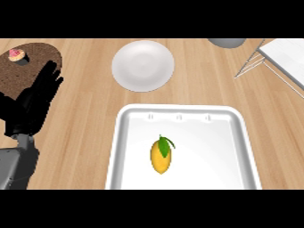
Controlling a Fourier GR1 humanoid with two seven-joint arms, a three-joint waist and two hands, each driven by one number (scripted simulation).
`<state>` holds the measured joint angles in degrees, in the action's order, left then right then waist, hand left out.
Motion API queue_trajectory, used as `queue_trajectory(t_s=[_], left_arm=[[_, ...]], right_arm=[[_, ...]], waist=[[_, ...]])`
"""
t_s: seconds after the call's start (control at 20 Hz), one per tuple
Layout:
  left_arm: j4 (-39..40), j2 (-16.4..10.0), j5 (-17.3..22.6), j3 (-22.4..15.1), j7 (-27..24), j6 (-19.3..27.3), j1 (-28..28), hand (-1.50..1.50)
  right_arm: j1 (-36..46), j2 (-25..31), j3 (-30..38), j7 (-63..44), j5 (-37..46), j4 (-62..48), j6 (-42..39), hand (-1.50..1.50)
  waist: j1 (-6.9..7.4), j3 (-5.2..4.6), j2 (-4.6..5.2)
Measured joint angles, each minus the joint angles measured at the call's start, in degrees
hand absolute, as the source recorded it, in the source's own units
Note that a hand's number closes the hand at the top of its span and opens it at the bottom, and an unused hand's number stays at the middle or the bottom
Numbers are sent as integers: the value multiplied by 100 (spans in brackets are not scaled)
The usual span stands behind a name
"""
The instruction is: Pick the pear from the tray and place it in the tiered shelf
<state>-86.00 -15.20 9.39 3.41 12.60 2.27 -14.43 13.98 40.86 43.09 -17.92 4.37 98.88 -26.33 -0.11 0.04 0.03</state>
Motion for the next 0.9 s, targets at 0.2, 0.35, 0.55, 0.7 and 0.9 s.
queue_trajectory(t_s=[0.2,0.35,0.55,0.7,0.9], left_arm=[[8,48,-36,34,97,-21,-91,0],[-128,-9,29,114,162,-138,5,0],[-132,141,-125,14,70,-68,55,0],[-82,140,-132,62,17,-104,35,0],[77,128,-138,103,-39,-173,-78,0]], right_arm=[[36,139,-33,501,144,-568,76,150],[90,325,-31,1011,304,-1224,147,150],[185,434,-48,1153,521,-1802,399,-150],[379,467,-111,1288,772,-2270,822,-150],[810,532,-146,1978,966,-3206,1408,-150]], waist=[[11,-2,0],[29,-1,1],[45,-3,7],[52,-2,11],[79,1,22]])
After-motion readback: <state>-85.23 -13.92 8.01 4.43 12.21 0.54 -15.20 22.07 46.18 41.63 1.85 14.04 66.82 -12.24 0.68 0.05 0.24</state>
